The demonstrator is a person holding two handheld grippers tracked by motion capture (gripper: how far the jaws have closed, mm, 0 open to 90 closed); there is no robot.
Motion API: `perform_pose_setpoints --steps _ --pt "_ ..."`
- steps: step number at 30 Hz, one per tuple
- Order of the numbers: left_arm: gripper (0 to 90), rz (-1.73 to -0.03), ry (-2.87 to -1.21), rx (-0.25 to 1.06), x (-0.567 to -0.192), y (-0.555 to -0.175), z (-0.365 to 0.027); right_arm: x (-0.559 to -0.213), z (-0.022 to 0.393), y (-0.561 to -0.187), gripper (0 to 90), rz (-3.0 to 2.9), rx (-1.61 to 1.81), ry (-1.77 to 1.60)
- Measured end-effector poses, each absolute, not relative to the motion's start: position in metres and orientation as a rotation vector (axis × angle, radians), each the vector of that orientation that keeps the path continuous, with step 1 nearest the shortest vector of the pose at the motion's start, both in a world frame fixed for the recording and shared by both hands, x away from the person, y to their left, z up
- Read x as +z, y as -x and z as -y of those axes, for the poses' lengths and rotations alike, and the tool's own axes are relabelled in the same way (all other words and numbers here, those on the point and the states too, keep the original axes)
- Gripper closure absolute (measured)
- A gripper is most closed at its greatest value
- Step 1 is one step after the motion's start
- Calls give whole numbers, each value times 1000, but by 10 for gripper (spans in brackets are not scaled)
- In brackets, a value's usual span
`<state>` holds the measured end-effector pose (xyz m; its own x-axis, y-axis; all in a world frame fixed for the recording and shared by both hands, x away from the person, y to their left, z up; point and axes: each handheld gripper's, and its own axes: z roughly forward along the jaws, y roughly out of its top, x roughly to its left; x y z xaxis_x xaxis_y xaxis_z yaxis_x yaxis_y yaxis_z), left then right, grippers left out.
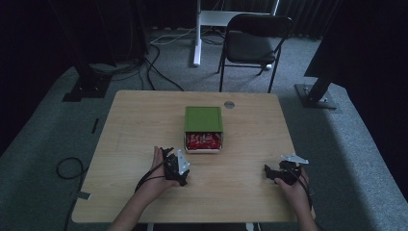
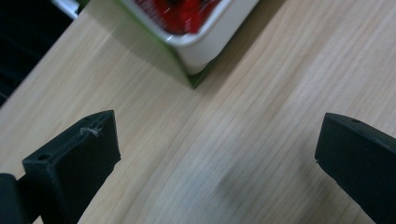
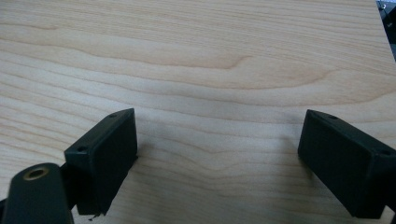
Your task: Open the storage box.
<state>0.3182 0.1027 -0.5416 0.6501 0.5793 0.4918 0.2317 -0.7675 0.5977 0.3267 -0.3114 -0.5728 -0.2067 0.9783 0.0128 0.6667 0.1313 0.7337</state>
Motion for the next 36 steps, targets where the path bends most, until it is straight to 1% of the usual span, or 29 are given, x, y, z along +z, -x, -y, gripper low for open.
perform_pose_setpoints --steps 17,26,29,36 --pt "5 -370 -2399 997 -542 -314 -66 -573 311 -327 114 -1936 858 -1579" --pt "6 -285 -2407 1008 -542 -320 -54 -573 311 -327 114 -1936 858 -1579" --pt "21 -266 -2408 1022 -541 -322 -51 -573 311 -327 114 -1936 858 -1580" --pt "21 -245 -2398 1036 -541 -327 -44 -573 311 -327 114 -1936 858 -1579"
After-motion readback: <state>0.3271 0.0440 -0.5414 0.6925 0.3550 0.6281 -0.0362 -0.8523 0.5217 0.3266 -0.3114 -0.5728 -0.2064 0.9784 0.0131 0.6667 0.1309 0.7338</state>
